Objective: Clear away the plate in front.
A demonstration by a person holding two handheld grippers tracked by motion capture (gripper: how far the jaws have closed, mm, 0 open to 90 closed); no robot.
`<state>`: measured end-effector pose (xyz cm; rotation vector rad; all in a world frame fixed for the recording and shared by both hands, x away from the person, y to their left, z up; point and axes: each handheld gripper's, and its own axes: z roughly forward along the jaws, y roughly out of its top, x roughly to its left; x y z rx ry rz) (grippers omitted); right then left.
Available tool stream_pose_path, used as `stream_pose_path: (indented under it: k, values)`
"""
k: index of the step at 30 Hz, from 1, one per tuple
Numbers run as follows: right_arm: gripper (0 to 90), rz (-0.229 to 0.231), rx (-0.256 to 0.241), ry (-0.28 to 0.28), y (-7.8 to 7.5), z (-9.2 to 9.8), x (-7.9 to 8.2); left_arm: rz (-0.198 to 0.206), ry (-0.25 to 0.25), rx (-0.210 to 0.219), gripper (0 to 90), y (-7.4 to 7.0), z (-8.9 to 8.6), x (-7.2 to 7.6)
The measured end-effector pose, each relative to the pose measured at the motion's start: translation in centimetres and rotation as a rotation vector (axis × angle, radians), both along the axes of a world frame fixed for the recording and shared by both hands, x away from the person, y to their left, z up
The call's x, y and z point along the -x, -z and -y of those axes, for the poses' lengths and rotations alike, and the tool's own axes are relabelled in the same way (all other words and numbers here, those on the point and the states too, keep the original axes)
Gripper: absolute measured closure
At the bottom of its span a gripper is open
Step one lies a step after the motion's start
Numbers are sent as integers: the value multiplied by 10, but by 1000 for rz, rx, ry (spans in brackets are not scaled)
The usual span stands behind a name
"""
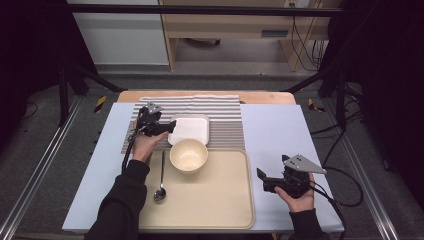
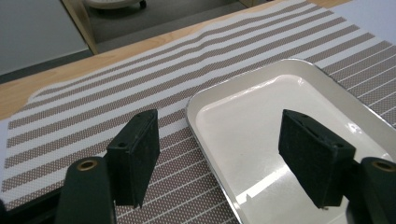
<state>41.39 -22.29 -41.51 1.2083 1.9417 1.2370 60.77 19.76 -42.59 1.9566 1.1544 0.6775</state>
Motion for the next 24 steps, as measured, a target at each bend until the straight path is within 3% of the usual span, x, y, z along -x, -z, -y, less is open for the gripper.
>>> stream_pose_path:
  k: [7, 24]
  values:
    - [36, 0, -1, 1, 0, 0, 0, -48, 3, -19, 324, 13, 3, -6]
    - [38, -7, 13, 1, 2, -2, -1, -152, -10, -35, 496, 41, 1, -8]
